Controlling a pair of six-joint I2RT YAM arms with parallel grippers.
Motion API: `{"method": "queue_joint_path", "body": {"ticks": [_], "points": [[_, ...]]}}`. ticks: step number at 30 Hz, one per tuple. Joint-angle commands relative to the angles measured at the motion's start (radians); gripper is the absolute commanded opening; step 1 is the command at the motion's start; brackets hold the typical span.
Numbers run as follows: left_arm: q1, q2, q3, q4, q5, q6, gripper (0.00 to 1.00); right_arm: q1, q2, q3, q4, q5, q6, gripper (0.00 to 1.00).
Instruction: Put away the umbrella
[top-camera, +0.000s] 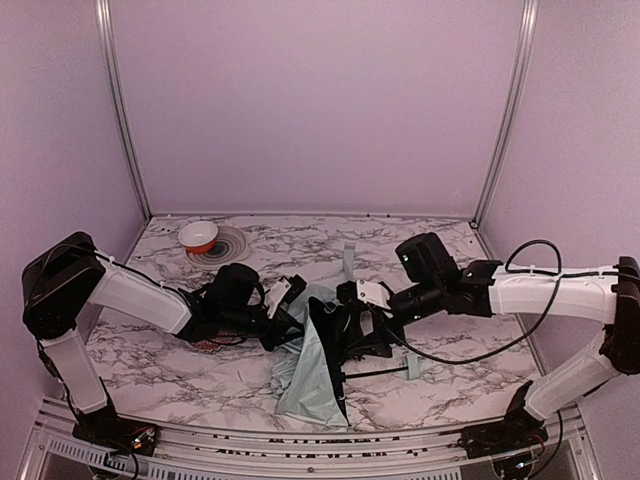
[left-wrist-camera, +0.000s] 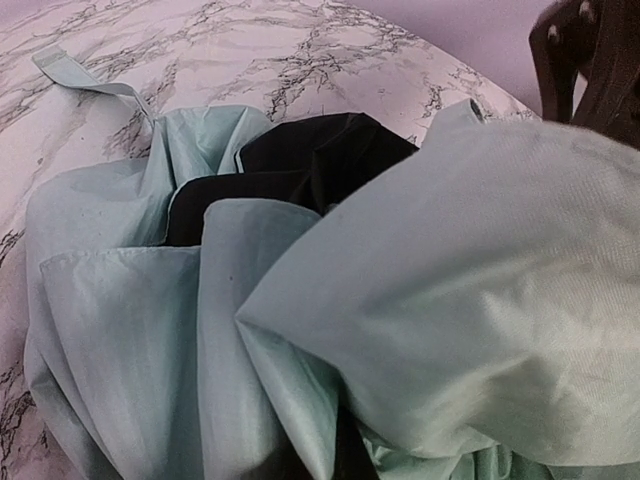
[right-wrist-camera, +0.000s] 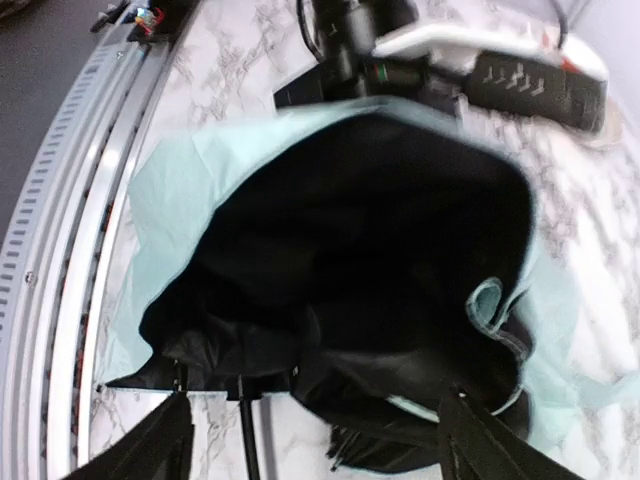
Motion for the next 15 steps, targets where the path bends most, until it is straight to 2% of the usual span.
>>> {"method": "queue_joint_path", "body": {"ticks": [1,4,6,11,12,15], "points": [[0.006,0.027,-0.001,-0.097,-0.011,0.027,0.0,0.055,-0.04,0.047,0.18,-0.058,0.218,0.93],[0.006,0.032,0.002,-0.097,-0.005,0.029,0.0,0.111,-0.001,0.026,0.31,-0.068,0.339,0.93],[0.006,0.035,0.005,-0.097,-0.008,0.03,0.0,0.138,0.05,0.043,0.337,-0.074,0.395,0.92],[0.006,0.026,-0.001,-0.098,-0.006,0.034,0.0,0.148,0.149,0.094,0.316,-0.019,0.47,0.77],[0.006,0.026,0.0,-0.098,-0.008,0.036,0.0,0.148,0.159,0.099,0.315,-0.023,0.481,0.67],[0.006,0.028,0.002,-0.1,-0.011,0.041,0.0,0.151,0.174,0.113,0.332,-0.067,0.515,0.19]]}}
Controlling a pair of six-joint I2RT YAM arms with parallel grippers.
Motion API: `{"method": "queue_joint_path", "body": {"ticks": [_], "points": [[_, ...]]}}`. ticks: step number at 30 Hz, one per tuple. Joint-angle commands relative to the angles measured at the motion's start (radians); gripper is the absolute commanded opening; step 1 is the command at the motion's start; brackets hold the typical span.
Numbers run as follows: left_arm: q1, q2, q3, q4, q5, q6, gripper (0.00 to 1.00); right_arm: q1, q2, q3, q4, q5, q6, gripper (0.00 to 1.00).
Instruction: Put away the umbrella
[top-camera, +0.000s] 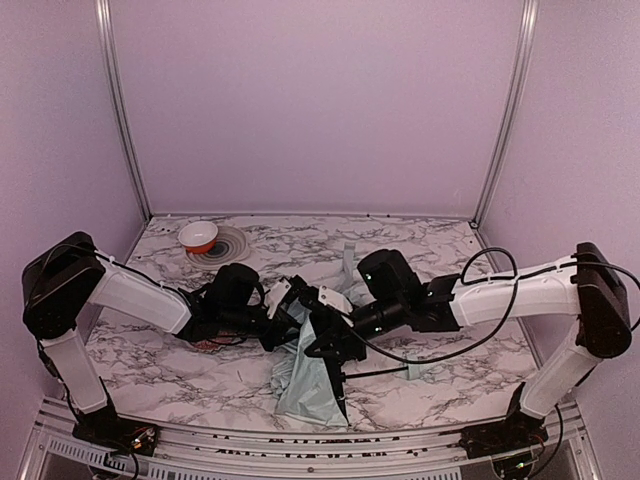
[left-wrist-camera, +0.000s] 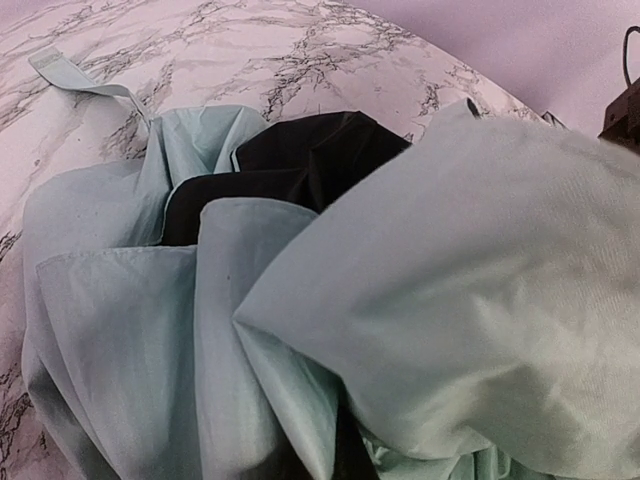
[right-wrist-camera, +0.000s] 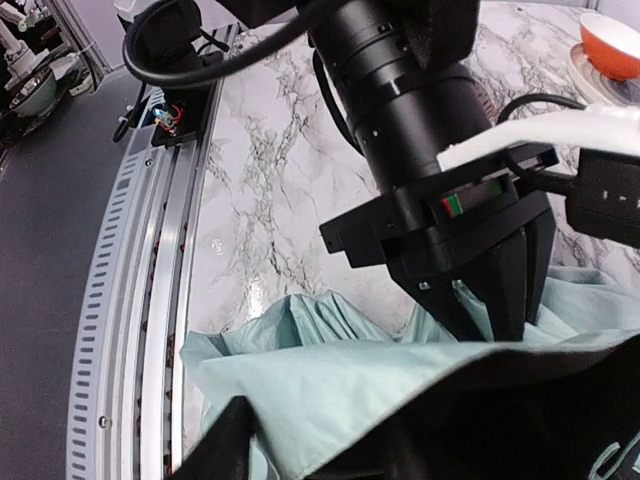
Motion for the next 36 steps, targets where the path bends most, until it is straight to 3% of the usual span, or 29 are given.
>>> {"method": "queue_joint_path", "body": {"ticks": [1,2,7,14,21,26,29,32,36], "points": [[0.006,0.029,0.002,-0.098,-0.019,0.037,0.0,0.004,0.006,0.063,0.06,-0.05,0.1,0.09],[0.005,0.03,0.002,-0.101,-0.017,0.044,0.0,0.004,0.0,0.066,0.08,-0.057,0.11,0.0],[-0.017,0.006,-0.008,-0.124,0.043,0.141,0.0,-0.036,-0.043,0.067,0.263,-0.038,0.229,0.0],[-0.017,0.028,-0.003,-0.128,0.158,0.156,0.0,-0.184,0.048,0.07,0.357,0.248,0.369,0.0],[0.003,0.044,0.014,-0.127,0.187,0.135,0.0,-0.265,0.21,0.073,0.44,0.191,0.498,0.0],[0.051,-0.017,-0.003,-0.128,0.155,0.135,0.45,-0.26,0.187,0.055,0.509,0.013,0.508,0.0],[0.073,-0.097,-0.03,-0.128,0.172,0.214,0.67,-0.256,0.129,0.049,0.515,-0.053,0.489,0.0],[0.084,-0.183,-0.047,-0.139,0.202,0.305,0.81,-0.257,0.084,0.05,0.494,-0.091,0.471,0.0],[0.087,-0.248,-0.027,-0.161,0.268,0.33,0.87,-0.257,0.056,0.054,0.473,-0.159,0.466,0.0]]}}
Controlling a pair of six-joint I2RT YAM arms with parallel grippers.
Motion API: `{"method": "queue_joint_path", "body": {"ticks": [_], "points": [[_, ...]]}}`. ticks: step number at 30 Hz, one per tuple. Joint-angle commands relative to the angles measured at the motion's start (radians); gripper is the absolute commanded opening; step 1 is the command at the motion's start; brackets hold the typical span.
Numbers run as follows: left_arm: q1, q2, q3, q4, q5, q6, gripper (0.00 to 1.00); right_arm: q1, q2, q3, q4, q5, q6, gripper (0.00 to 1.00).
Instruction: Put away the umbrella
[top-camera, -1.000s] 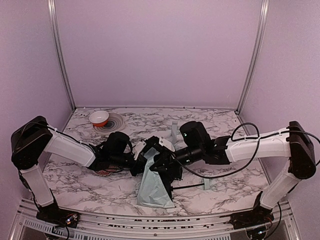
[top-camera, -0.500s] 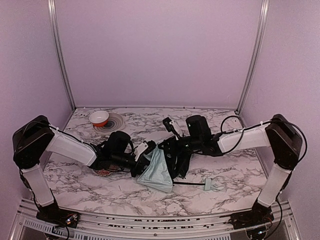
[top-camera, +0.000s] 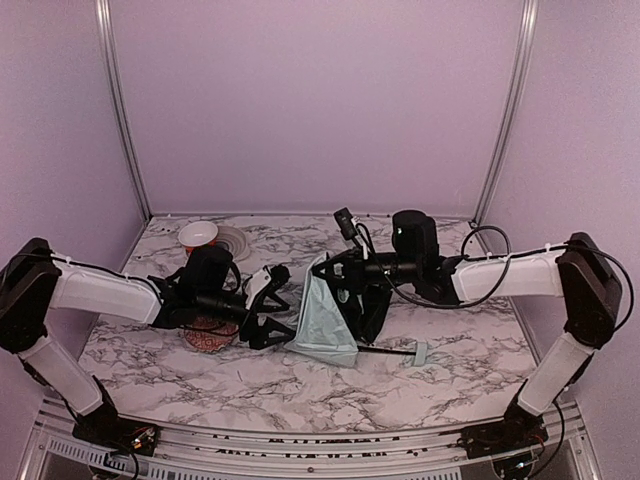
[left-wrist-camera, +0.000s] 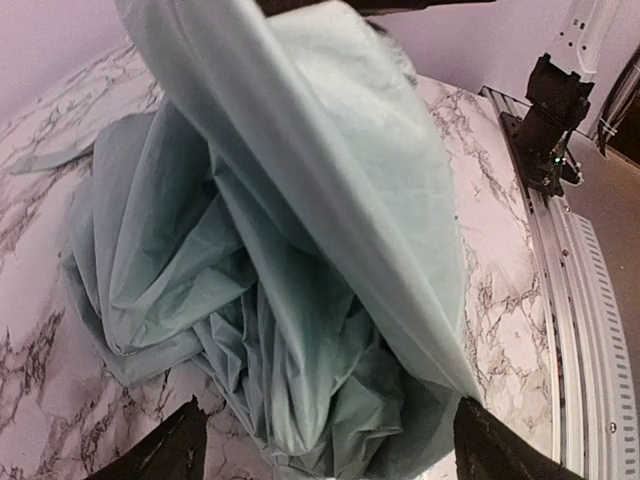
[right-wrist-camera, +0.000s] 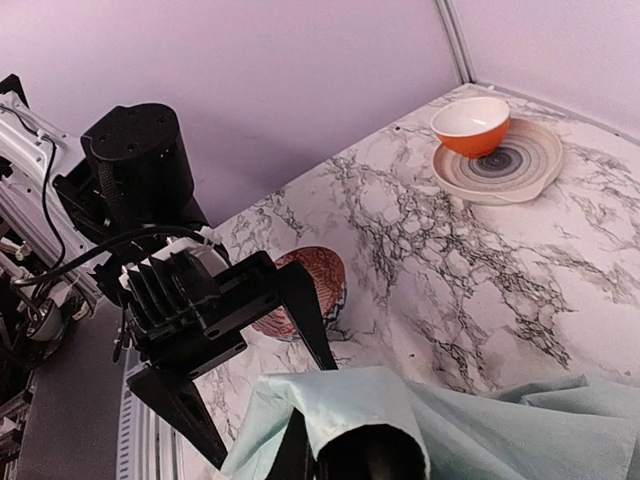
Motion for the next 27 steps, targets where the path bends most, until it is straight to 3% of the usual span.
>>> {"method": "queue_joint_path", "body": {"ticks": [1,7,11,16,17,18,20,21,24,27], "points": [[0.001,-0.08,0.027,-0.042,0.096,0.062,0.88,-0.005,-0.043,0.016,0.03,-0.101,-0.011,0.0],[-0.002,-0.097,0.129,-0.04,0.001,0.058,0.92,0.003,-0.077,0.017,0.0,-0.153,-0.022,0.0],[-0.017,-0.049,0.173,-0.036,-0.087,0.138,0.88,0.009,-0.091,0.012,0.005,-0.179,-0.038,0.0],[-0.036,0.032,0.238,-0.031,-0.069,0.179,0.67,0.01,-0.088,0.042,-0.061,-0.22,-0.07,0.0],[-0.041,0.043,0.246,-0.028,-0.064,0.188,0.59,0.011,-0.091,0.048,-0.081,-0.224,-0.084,0.0],[-0.047,0.048,0.252,-0.025,-0.057,0.195,0.41,0.011,-0.097,0.053,-0.107,-0.218,-0.098,0.0],[-0.054,0.051,0.259,-0.019,-0.047,0.189,0.1,0.007,-0.112,0.073,-0.187,-0.189,-0.119,0.16],[-0.058,0.047,0.259,-0.018,-0.047,0.182,0.01,-0.001,-0.122,0.087,-0.243,-0.175,-0.13,0.23],[-0.066,0.03,0.239,-0.013,-0.045,0.165,0.0,-0.053,-0.179,0.102,-0.381,-0.134,-0.126,0.49],[-0.079,0.008,0.214,-0.01,-0.058,0.158,0.0,-0.14,-0.255,0.071,-0.477,-0.09,-0.083,0.6]]}}
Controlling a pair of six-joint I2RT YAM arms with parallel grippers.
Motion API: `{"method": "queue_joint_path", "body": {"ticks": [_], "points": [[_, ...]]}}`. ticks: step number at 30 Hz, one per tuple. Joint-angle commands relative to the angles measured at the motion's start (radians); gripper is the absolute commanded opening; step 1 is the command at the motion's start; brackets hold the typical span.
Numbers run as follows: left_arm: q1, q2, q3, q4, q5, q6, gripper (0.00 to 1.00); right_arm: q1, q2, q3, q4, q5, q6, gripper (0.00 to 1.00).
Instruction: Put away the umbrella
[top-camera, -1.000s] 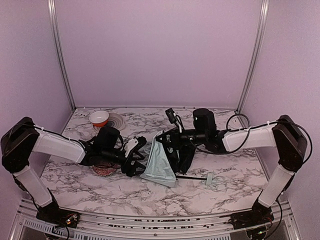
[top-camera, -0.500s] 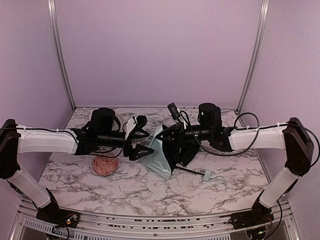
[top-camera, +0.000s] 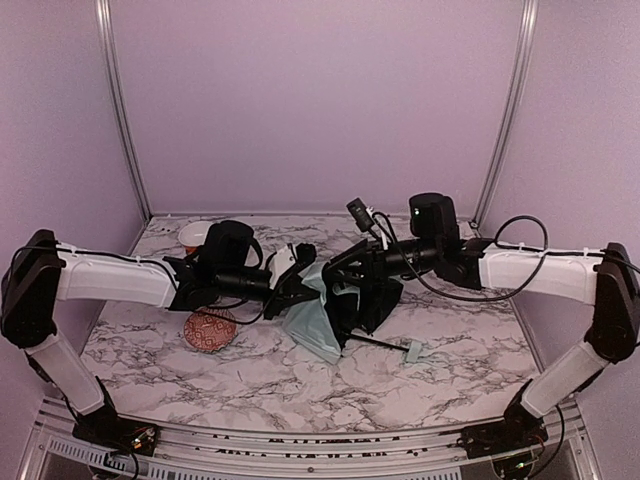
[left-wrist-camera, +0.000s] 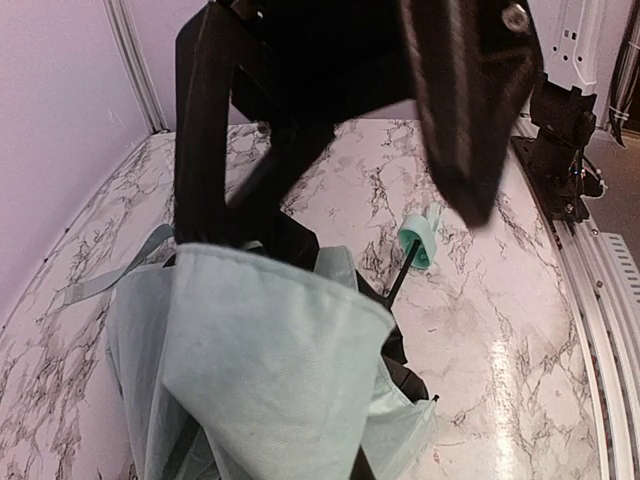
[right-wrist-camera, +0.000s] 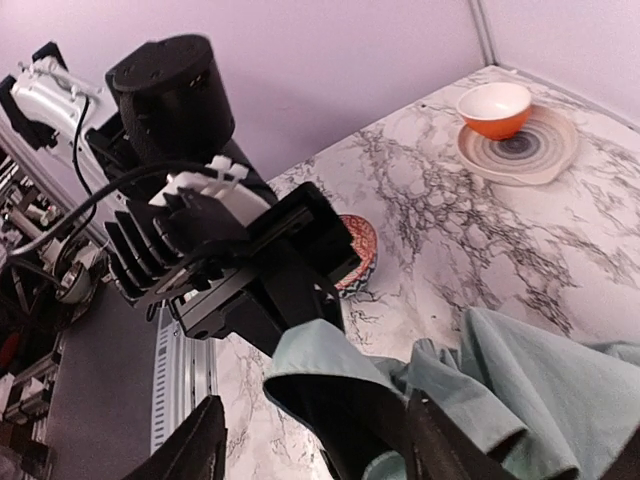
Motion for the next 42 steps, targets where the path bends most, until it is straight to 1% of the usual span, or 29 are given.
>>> {"method": "queue_joint_path", "body": {"ticks": [1,3,5,7,9,12,15,16,17,20,22,24,26,30,32,36,38,42], "points": [[-0.018,-0.046,-0.021,0.016,0.0,-0.009,0.0,-0.129,-0.138,-0.006,-0.188,0.092,0.049,0.64],[-0.029,-0.062,-0.035,0.016,-0.003,-0.008,0.0,-0.165,-0.174,-0.048,-0.218,0.194,0.083,0.67],[-0.041,-0.075,-0.048,0.016,-0.008,-0.002,0.0,-0.171,-0.178,-0.066,-0.297,0.301,0.043,0.68],[-0.054,-0.088,-0.057,0.016,-0.014,-0.002,0.0,-0.171,-0.142,-0.055,-0.383,0.385,0.014,0.67],[-0.068,-0.098,-0.061,0.016,-0.022,-0.003,0.0,-0.172,-0.092,-0.029,-0.474,0.441,0.002,0.67],[-0.095,-0.112,-0.061,0.016,-0.023,-0.006,0.0,-0.173,-0.008,-0.003,-0.544,0.454,0.013,0.67],[-0.115,-0.116,-0.06,0.016,-0.012,-0.011,0.0,-0.169,0.063,-0.002,-0.486,0.392,0.022,0.66],[-0.121,-0.115,-0.056,0.016,-0.002,-0.018,0.0,-0.166,0.092,0.013,-0.453,0.369,0.019,0.62],[-0.126,-0.114,-0.051,0.016,0.013,-0.023,0.0,-0.161,0.13,0.033,-0.431,0.341,0.008,0.55],[-0.143,-0.106,-0.031,0.017,0.045,-0.037,0.0,-0.117,0.252,0.144,-0.408,0.274,-0.051,0.27],[-0.146,-0.093,-0.011,0.016,0.056,-0.062,0.0,-0.077,0.332,0.213,-0.405,0.193,-0.102,0.17],[-0.146,-0.078,0.008,0.018,0.036,-0.089,0.0,-0.041,0.422,0.261,-0.426,0.11,-0.145,0.1],[-0.137,-0.064,0.017,0.026,0.006,-0.118,0.0,-0.028,0.479,0.27,-0.44,0.049,-0.163,0.05],[-0.072,-0.023,0.033,0.066,-0.046,-0.243,0.0,-0.023,0.541,0.223,-0.418,-0.057,-0.173,0.0],[-0.044,0.005,0.038,0.079,-0.082,-0.279,0.0,-0.016,0.561,0.21,-0.412,-0.114,-0.182,0.0],[0.003,0.082,0.025,0.068,-0.183,-0.345,0.0,-0.004,0.577,0.216,-0.45,-0.136,-0.223,0.0],[0.015,0.113,0.005,0.064,-0.199,-0.374,0.0,-0.005,0.57,0.212,-0.442,-0.148,-0.223,0.0],[0.016,0.163,-0.023,0.062,-0.212,-0.38,0.0,-0.005,0.576,0.22,-0.432,-0.172,-0.22,0.0]]}}
